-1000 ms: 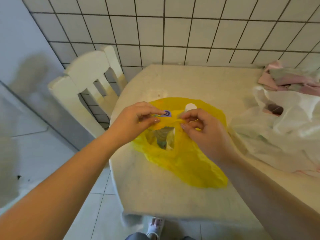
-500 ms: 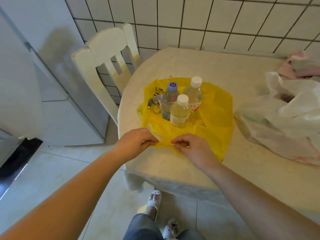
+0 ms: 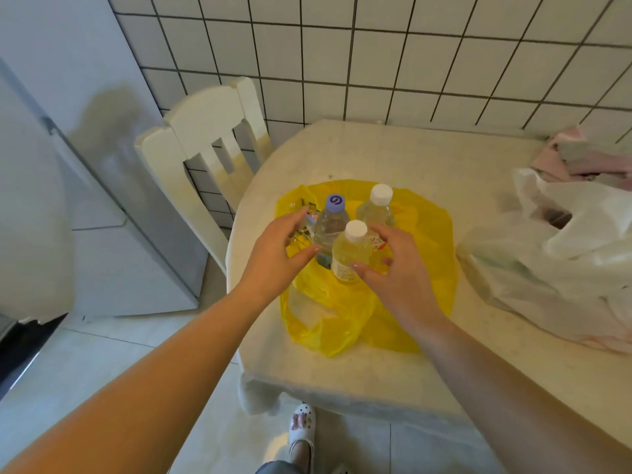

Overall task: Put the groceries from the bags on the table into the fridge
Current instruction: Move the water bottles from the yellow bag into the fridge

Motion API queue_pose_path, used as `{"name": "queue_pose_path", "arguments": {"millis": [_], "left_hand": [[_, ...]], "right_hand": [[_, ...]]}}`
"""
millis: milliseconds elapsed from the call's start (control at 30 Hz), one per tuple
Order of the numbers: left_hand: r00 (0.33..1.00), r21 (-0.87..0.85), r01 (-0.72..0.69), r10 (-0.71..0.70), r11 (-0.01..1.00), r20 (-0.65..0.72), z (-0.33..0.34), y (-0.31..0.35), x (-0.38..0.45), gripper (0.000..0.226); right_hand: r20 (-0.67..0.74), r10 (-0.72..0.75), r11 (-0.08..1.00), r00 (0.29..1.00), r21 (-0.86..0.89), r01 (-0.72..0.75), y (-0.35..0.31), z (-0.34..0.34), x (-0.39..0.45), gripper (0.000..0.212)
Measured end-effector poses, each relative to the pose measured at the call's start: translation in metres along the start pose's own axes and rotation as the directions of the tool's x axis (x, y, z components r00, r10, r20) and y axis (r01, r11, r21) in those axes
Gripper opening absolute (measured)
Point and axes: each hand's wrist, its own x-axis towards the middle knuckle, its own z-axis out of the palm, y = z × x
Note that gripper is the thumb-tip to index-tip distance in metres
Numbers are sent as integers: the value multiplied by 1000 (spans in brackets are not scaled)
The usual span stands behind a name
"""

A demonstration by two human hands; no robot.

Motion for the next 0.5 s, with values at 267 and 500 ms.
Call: {"name": "queue_pose_path", "arguments": {"millis": [267, 500], "left_hand": [[992, -70, 74, -66, 995, 107, 21, -16, 54, 75], [981, -139, 101, -75, 985, 179, 32, -29, 65, 53]], "right_hand": [[35, 130, 991, 991, 38, -131, 10, 22, 19, 71], [-5, 72, 974, 997, -215, -72, 16, 27, 18, 68]]}}
